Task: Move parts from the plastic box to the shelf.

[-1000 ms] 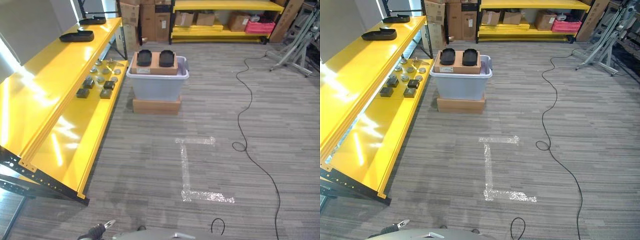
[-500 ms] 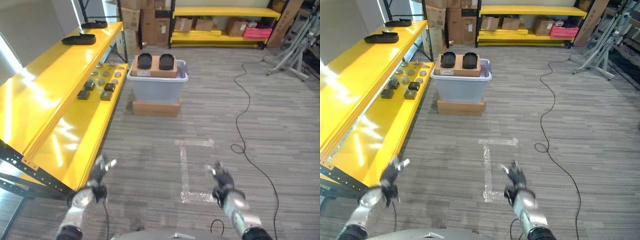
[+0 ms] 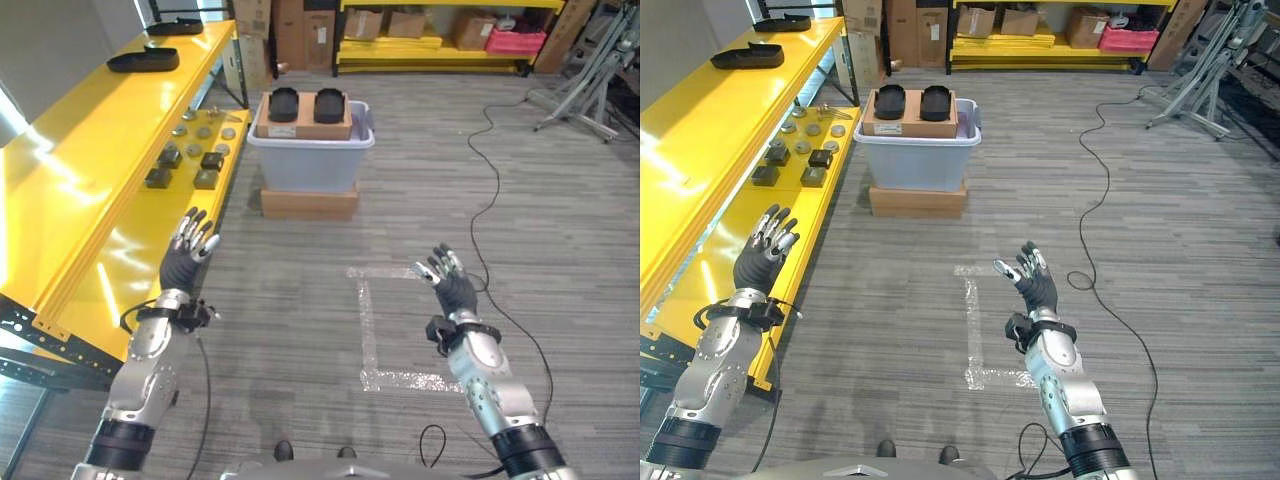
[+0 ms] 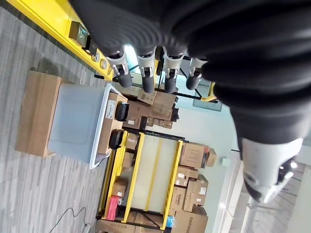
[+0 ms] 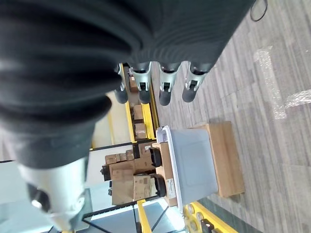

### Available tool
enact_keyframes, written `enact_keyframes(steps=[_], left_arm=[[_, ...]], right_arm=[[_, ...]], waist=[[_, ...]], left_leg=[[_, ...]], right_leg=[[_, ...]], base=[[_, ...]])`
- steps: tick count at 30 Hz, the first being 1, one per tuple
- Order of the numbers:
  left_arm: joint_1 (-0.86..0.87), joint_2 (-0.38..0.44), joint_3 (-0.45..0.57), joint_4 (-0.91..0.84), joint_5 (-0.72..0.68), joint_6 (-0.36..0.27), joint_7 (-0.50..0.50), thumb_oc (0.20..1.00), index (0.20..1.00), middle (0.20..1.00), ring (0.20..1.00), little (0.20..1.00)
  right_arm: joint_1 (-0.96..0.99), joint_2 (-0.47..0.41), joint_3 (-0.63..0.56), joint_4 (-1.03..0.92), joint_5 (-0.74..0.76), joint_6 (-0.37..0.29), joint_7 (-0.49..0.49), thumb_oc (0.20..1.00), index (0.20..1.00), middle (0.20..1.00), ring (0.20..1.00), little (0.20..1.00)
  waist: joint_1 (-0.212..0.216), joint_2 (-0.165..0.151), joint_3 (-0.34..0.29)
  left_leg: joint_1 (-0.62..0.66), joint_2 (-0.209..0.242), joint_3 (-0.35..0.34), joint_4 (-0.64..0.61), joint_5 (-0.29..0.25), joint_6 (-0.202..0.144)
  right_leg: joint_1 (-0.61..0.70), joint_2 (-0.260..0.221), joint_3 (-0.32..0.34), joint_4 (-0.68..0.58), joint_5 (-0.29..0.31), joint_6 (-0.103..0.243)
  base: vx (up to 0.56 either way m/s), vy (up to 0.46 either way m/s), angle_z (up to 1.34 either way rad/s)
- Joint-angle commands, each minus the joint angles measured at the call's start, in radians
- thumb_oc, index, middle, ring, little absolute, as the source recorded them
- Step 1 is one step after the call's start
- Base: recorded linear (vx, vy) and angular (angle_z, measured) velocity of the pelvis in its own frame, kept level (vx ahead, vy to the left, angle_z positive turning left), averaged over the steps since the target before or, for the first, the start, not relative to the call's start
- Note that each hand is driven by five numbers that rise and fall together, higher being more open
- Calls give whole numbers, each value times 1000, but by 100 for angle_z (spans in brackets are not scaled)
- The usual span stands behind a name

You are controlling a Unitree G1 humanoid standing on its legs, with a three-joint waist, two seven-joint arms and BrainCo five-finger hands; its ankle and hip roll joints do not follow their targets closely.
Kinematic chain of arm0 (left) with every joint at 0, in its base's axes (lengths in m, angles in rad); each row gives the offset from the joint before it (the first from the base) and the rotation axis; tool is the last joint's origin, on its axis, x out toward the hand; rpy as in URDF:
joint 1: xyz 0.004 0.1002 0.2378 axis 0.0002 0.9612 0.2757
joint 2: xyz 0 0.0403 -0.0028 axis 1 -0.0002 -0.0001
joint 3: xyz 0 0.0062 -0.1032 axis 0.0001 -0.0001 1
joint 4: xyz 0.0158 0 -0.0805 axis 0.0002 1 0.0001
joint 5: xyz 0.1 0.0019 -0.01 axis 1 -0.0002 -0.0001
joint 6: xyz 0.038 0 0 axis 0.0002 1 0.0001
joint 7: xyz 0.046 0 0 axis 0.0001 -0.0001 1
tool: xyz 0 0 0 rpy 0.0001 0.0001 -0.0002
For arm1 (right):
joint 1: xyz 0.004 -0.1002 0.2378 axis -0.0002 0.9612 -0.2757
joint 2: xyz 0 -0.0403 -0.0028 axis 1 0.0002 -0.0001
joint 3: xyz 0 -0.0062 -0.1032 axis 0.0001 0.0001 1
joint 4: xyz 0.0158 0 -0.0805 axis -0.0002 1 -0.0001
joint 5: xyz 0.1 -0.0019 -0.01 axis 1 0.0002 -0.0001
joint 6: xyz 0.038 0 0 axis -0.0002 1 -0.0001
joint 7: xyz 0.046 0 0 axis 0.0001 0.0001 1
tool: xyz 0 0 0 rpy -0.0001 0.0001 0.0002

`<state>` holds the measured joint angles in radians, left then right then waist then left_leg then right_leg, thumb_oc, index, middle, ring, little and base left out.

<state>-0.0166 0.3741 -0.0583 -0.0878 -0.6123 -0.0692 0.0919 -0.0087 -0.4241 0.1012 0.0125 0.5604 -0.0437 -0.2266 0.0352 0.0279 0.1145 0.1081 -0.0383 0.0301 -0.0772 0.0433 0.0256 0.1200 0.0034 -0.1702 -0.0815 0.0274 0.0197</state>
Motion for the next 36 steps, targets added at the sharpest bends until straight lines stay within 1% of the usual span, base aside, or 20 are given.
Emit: enact_keyframes(steps=[1,5,9,11,17,18,19,21,22,23,24,25,26,28,29,31,33,34,35,36], left_arm=[[-15,38,36,18,-18,-2,48,1000,1000,1000,1000,1000],[21,41,62,-8,-36,34,77,1000,1000,1000,1000,1000],[42,38,75,-32,-132,78,86,1000,1000,1000,1000,1000],[47,35,76,-41,-150,78,85,1000,1000,1000,1000,1000],[37,44,64,-52,-140,88,78,1000,1000,1000,1000,1000],[23,43,55,-52,-141,97,84,1000,1000,1000,1000,1000],[13,46,48,-47,-140,95,91,1000,1000,1000,1000,1000],[21,41,61,-48,-140,96,89,1000,1000,1000,1000,1000],[31,39,72,-56,-141,101,93,1000,1000,1000,1000,1000],[39,40,82,-59,-148,106,97,1000,1000,1000,1000,1000],[48,46,86,-60,-168,104,105,1000,1000,1000,1000,1000],[50,50,87,-59,-171,99,110,1000,1000,1000,1000,1000],[48,56,83,-64,-168,96,120,1000,1000,1000,1000,1000],[50,55,82,-67,-169,101,116,1000,1000,1000,1000,1000],[53,54,79,-69,-168,100,113,1000,1000,1000,1000,1000],[73,48,72,-59,-161,81,91,1000,1000,1000,1000,1000],[93,45,74,-56,-155,61,78,1000,1000,1000,1000,1000],[103,39,70,-52,-175,39,72,1000,1000,1000,1000,1000],[104,39,70,-52,-176,40,71,1000,1000,1000,1000,1000],[114,37,72,-55,-190,32,78,1000,1000,1000,1000,1000]], right_arm=[[1,-39,-17,-35,-5,-25,-8,1000,1000,1000,1000,1000],[32,-45,-33,-53,-9,-5,-54,1000,1000,1000,1000,1000],[40,-48,-34,-71,-10,-7,-60,1000,1000,1000,1000,1000],[42,-47,-30,-80,-12,-9,-65,1000,1000,1000,1000,1000],[25,-40,-15,-90,16,-16,-74,1000,1000,1000,1000,1000],[18,-38,-4,-95,32,-21,-85,1000,1000,1000,1000,1000],[18,-30,8,-99,34,-25,-89,1000,1000,1000,1000,1000],[30,-23,14,-117,30,-8,-82,1000,1000,1000,1000,1000],[37,-21,14,-121,32,-3,-73,1000,1000,1000,1000,1000],[43,-19,12,-119,31,-6,-59,1000,1000,1000,1000,1000],[50,-18,7,-120,37,-11,-42,1000,1000,1000,1000,1000],[52,-20,4,-120,40,-12,-33,1000,1000,1000,1000,1000],[56,-28,-5,-121,55,-11,-19,1000,1000,1000,1000,1000],[63,-36,-16,-119,69,-8,-3,1000,1000,1000,1000,1000],[71,-41,-26,-119,75,-3,11,1000,1000,1000,1000,1000],[109,-48,-49,-134,87,1,39,1000,1000,1000,1000,1000],[131,-62,-67,-143,100,0,56,1000,1000,1000,1000,1000],[134,-71,-74,-138,101,-1,62,1000,1000,1000,1000,1000],[134,-72,-74,-137,102,-1,63,1000,1000,1000,1000,1000],[126,-82,-72,-133,104,11,53,1000,1000,1000,1000,1000]], waist=[[9,-36,-49],[12,-40,-43],[14,-39,-34],[16,-38,-30],[14,-30,8],[11,-26,32],[7,-17,57],[5,9,86],[8,8,92],[8,-1,97],[1,-18,100],[-4,-26,103],[-19,-61,103],[-26,-68,103],[-28,-75,101],[-40,-82,100],[-48,-83,91],[-57,-82,75],[-58,-81,74],[-65,-76,61]], left_leg=[[-35,-22,5,43,-62,-8],[-41,-28,7,59,-69,-5],[-48,-35,10,84,-83,3],[-52,-39,9,94,-87,8],[-86,-56,8,168,-121,53],[-100,-69,12,201,-136,83],[-109,-77,16,234,-152,106],[-116,-74,20,282,-169,125],[-121,-84,26,305,-183,132],[-121,-93,31,331,-209,133],[-114,-104,30,353,-240,124],[-105,-108,24,361,-255,117],[-81,-134,-4,370,-289,99],[-64,-136,-18,372,-303,91],[-48,-138,-27,376,-316,88],[-14,-124,-27,397,-352,81],[0,-105,-25,405,-366,69],[20,-77,-23,410,-357,47],[22,-74,-23,409,-356,45],[37,-33,-19,440,-320,21]], right_leg=[[-37,-41,-22,33,-2,86],[-42,-47,-23,42,-4,89],[-54,-60,-19,72,-10,97],[-60,-66,-16,89,-15,99],[-133,-84,4,295,-54,107],[-196,-96,14,466,-38,121],[-287,-119,18,666,0,139],[-397,-151,11,882,57,137],[-449,-173,15,936,78,142],[-475,-185,9,867,112,151],[-463,-177,9,727,137,159],[-442,-168,8,642,140,161],[-407,-154,26,328,154,171],[-370,-147,27,197,157,174],[-366,-150,32,117,176,181],[-374,-163,54,78,214,194],[-343,-155,63,62,172,187],[-318,-141,65,77,138,171],[-316,-139,64,79,135,170],[-302,-118,79,126,116,150]], base=[[56,32,-1],[85,48,-5],[109,69,-11],[110,84,-11],[78,109,-7],[84,234,-21],[116,288,-14],[164,237,-9],[265,109,-26],[377,-50,-34],[404,-142,-27],[584,-278,-23],[481,-237,-8],[459,-192,15],[526,-179,27],[645,-222,29],[571,-206,33],[520,-191,39],[653,-243,44],[572,-229,45]])
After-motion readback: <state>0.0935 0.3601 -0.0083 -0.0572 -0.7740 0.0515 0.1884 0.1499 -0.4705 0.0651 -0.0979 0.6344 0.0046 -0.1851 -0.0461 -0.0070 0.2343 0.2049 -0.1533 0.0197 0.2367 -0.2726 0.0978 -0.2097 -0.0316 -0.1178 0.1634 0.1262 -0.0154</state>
